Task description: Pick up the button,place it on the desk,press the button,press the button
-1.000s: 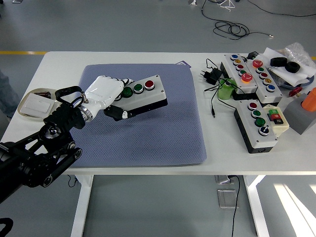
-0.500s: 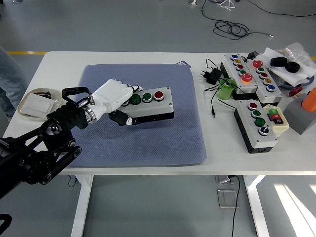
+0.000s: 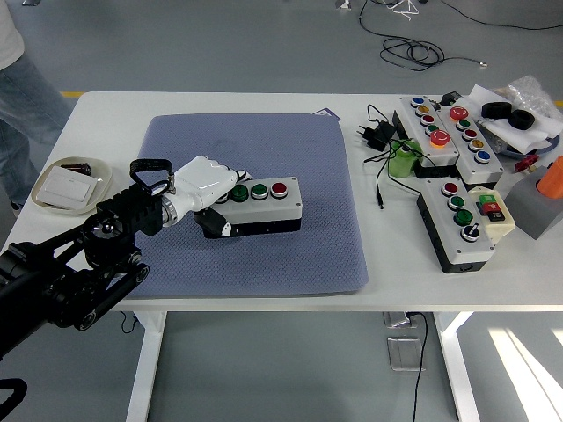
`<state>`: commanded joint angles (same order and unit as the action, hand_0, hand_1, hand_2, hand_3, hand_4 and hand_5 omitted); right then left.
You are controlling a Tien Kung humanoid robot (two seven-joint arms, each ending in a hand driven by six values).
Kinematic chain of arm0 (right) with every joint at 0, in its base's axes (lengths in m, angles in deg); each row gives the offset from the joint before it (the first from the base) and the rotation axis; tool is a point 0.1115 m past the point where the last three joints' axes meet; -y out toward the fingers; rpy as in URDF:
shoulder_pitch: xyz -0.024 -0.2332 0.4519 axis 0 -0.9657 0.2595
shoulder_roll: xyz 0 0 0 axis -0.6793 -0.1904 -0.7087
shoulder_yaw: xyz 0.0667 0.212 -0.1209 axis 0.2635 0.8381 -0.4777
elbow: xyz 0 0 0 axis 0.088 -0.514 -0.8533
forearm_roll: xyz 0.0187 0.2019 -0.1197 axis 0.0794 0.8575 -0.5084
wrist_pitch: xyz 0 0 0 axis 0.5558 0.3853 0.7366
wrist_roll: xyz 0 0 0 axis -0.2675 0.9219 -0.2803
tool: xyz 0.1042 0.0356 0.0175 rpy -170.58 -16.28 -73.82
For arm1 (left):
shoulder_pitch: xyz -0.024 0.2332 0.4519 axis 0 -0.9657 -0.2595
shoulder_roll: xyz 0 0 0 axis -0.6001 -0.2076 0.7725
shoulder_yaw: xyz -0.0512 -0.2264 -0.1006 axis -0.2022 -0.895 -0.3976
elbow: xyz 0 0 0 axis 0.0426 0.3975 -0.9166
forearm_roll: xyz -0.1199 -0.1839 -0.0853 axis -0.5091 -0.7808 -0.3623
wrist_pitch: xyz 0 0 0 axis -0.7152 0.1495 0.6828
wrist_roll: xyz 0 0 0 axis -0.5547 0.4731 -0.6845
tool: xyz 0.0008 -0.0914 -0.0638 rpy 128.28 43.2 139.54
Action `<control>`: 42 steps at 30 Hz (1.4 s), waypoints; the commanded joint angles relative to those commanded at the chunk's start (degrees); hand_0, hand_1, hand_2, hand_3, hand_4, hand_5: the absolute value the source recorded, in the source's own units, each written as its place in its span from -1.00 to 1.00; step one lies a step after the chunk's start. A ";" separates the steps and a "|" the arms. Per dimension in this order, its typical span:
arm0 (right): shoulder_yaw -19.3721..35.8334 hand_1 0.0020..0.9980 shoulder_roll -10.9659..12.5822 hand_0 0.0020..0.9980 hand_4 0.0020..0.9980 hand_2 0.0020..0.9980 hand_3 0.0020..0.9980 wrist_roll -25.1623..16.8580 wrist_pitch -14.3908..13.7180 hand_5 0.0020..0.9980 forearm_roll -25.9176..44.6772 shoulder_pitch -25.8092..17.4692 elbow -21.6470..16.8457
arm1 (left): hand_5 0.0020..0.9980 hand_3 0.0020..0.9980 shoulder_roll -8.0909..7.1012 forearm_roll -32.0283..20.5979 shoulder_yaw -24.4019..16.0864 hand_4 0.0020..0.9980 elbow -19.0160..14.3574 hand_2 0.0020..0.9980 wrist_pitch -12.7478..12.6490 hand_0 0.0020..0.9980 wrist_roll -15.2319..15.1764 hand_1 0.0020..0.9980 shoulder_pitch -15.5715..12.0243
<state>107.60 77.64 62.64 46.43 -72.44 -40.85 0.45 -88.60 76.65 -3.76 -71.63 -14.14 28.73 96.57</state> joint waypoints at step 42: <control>0.00 0.60 0.15 0.58 -0.18 0.64 0.50 -0.23 0.08 -0.04 0.19 0.11 0.00 | -0.62 0.94 -2.61 0.00 -10.82 0.75 -17.70 0.48 15.20 0.01 6.34 0.28 -4.61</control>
<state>107.59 77.78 62.41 46.51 -72.25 -40.74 0.45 -91.21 76.65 -14.59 -89.34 1.06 35.07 91.96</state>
